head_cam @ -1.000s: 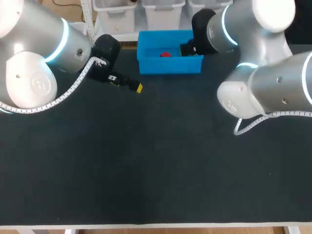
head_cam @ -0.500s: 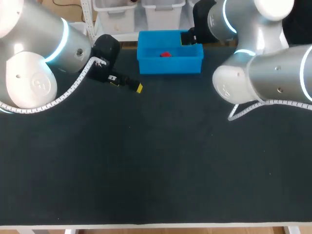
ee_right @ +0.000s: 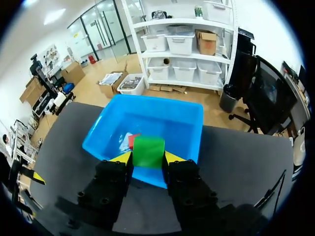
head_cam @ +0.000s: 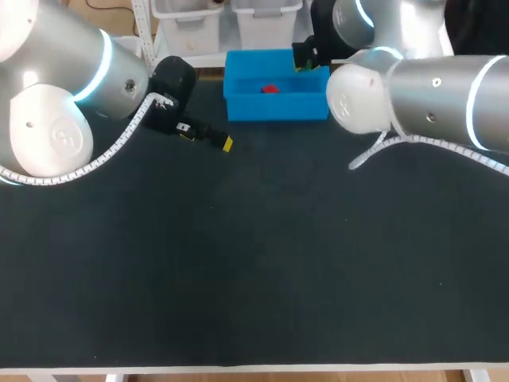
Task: Use the left arm to pick the red cube and place it into the blue plastic box first, then use the right arm to grasp the green cube and put it into the same blue plastic box after the first action is fully finished.
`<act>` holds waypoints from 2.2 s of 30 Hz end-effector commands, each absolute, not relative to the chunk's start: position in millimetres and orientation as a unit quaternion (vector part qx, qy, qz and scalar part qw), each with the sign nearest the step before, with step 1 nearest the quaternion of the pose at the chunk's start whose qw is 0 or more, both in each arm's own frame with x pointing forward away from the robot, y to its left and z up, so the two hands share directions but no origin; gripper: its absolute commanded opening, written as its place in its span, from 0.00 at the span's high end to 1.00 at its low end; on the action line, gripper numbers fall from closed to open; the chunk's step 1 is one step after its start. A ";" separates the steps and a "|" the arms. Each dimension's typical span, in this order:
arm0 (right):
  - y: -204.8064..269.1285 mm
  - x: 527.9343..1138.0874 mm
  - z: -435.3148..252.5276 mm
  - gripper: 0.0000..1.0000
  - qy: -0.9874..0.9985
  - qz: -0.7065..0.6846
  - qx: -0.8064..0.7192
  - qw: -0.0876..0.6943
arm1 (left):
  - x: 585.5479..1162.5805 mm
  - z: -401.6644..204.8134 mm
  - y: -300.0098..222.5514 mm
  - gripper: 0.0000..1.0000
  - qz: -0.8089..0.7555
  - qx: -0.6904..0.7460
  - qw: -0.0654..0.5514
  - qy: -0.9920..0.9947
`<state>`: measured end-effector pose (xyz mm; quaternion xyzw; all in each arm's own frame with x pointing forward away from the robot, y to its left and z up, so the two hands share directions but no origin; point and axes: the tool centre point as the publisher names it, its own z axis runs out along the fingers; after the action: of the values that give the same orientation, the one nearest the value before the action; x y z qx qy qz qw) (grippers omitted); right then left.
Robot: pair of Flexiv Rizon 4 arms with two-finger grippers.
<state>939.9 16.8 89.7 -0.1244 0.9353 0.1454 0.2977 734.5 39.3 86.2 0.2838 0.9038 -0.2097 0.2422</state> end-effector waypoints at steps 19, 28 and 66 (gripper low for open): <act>14.2 922.8 107.8 0.00 0.934 0.186 -0.110 0.283 | 733.9 85.5 41.7 0.00 -0.214 0.286 0.244 0.902; -8.0 894.3 116.8 0.00 0.934 0.195 -0.108 0.280 | 733.9 85.5 41.7 0.00 -0.214 0.286 0.244 0.902; -45.0 812.1 123.2 0.00 0.926 0.232 -0.134 0.264 | 733.9 85.5 41.7 0.00 -0.214 0.286 0.244 0.902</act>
<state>814.5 -44.6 122.5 -0.1358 0.9264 0.2335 0.2623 734.5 39.4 86.2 0.2837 0.9038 -0.2097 0.2423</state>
